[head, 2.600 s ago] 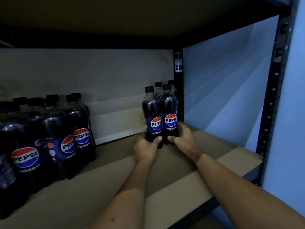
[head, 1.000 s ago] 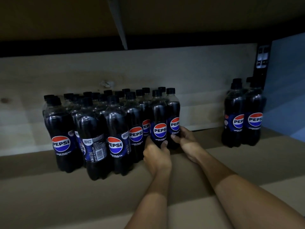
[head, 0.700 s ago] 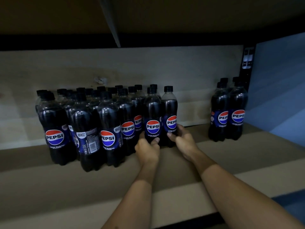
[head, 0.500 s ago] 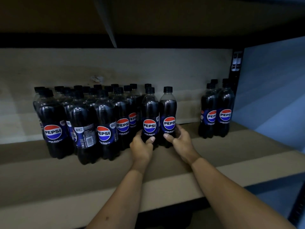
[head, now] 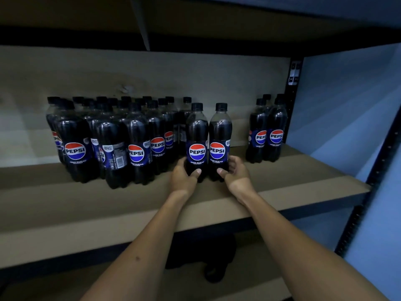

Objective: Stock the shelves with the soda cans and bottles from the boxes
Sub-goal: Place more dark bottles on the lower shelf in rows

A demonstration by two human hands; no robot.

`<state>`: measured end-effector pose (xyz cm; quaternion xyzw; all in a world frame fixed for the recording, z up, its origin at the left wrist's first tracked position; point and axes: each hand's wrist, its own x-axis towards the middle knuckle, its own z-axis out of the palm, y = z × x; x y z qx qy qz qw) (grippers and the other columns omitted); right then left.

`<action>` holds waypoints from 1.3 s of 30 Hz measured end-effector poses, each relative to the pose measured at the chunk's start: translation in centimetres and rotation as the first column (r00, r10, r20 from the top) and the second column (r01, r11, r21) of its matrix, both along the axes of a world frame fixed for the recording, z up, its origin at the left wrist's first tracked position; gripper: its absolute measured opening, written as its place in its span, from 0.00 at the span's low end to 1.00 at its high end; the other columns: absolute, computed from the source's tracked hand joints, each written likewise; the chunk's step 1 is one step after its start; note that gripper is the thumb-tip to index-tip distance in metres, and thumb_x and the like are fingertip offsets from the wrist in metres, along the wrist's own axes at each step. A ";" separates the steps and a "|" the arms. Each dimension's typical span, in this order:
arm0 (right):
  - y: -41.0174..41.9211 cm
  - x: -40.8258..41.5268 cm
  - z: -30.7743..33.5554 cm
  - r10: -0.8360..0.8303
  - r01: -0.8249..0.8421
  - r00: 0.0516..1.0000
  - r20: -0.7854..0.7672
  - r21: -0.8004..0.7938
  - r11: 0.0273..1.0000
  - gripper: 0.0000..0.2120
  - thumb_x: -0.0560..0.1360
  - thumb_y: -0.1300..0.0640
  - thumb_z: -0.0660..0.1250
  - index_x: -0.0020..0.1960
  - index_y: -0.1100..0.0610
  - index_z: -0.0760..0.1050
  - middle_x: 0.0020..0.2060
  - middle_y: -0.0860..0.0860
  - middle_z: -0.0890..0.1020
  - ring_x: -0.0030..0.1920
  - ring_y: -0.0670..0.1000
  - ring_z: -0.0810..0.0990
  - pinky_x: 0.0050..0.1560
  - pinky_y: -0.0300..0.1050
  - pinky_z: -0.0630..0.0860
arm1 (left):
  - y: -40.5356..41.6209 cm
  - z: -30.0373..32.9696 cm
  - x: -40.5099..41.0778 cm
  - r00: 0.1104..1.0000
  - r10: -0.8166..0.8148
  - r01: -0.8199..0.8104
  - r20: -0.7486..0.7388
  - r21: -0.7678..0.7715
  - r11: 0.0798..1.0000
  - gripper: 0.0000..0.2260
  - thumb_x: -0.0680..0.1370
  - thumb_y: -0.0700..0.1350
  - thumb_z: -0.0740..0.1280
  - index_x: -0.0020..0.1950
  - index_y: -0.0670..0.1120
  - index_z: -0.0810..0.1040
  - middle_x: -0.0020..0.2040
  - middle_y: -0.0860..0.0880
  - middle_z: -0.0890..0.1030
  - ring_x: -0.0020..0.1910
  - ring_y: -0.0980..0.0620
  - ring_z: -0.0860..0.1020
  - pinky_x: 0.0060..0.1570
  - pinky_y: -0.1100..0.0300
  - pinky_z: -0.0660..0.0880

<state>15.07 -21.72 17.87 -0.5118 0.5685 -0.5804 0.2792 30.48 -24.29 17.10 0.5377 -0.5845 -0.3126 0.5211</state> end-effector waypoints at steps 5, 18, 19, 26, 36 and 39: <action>-0.3 0.4 -0.1 0.027 -0.022 0.989 -0.148 0.038 0.999 0.33 0.69 0.57 0.77 0.69 0.54 0.66 0.59 0.51 0.78 0.59 0.51 0.77 0.63 0.49 0.74 | 0.2 0.3 0.0 0.999 -0.035 0.035 0.033 -0.008 0.999 0.28 0.75 0.43 0.72 0.73 0.46 0.68 0.66 0.46 0.77 0.66 0.47 0.74 0.68 0.49 0.70; -0.4 -0.1 -0.2 0.007 -0.006 0.995 -0.097 0.012 1.000 0.28 0.72 0.67 0.71 0.70 0.57 0.68 0.61 0.54 0.79 0.62 0.52 0.77 0.66 0.50 0.73 | 0.3 0.4 -0.1 1.000 0.031 -0.031 0.003 0.014 0.999 0.26 0.75 0.42 0.73 0.71 0.42 0.71 0.66 0.43 0.77 0.67 0.45 0.73 0.64 0.56 0.69; -0.4 -0.1 -0.2 0.007 -0.006 0.995 -0.102 0.010 1.000 0.28 0.73 0.67 0.71 0.70 0.57 0.69 0.61 0.54 0.79 0.62 0.52 0.77 0.66 0.51 0.73 | 0.4 0.4 -0.1 0.999 0.036 -0.036 0.009 0.012 0.999 0.26 0.75 0.42 0.73 0.71 0.42 0.71 0.66 0.43 0.77 0.67 0.45 0.73 0.64 0.55 0.69; 0.3 -0.7 0.2 -0.030 0.031 0.997 -0.070 0.013 0.999 0.25 0.74 0.68 0.69 0.69 0.57 0.70 0.59 0.54 0.80 0.61 0.52 0.78 0.65 0.48 0.73 | 0.7 0.9 -1.1 0.998 0.030 -0.029 0.062 -0.018 0.999 0.25 0.72 0.42 0.75 0.68 0.42 0.74 0.62 0.43 0.80 0.64 0.47 0.76 0.62 0.58 0.71; 3.8 -11.6 1.0 -0.086 0.095 0.989 -0.124 0.066 0.993 0.29 0.76 0.67 0.68 0.73 0.54 0.64 0.59 0.50 0.78 0.64 0.51 0.75 0.68 0.51 0.71 | 2.6 1.6 -10.9 0.988 -0.143 0.142 0.049 0.017 0.990 0.21 0.69 0.44 0.79 0.60 0.43 0.80 0.54 0.47 0.84 0.49 0.54 0.80 0.52 0.63 0.74; 5.0 -16.2 1.1 -0.131 0.141 0.982 -0.135 0.060 0.988 0.30 0.76 0.68 0.67 0.74 0.55 0.62 0.59 0.46 0.75 0.63 0.49 0.73 0.68 0.49 0.70 | 2.8 1.5 -15.4 0.981 -0.186 0.185 0.058 0.022 0.983 0.22 0.67 0.48 0.80 0.58 0.45 0.81 0.51 0.48 0.84 0.47 0.54 0.80 0.51 0.61 0.76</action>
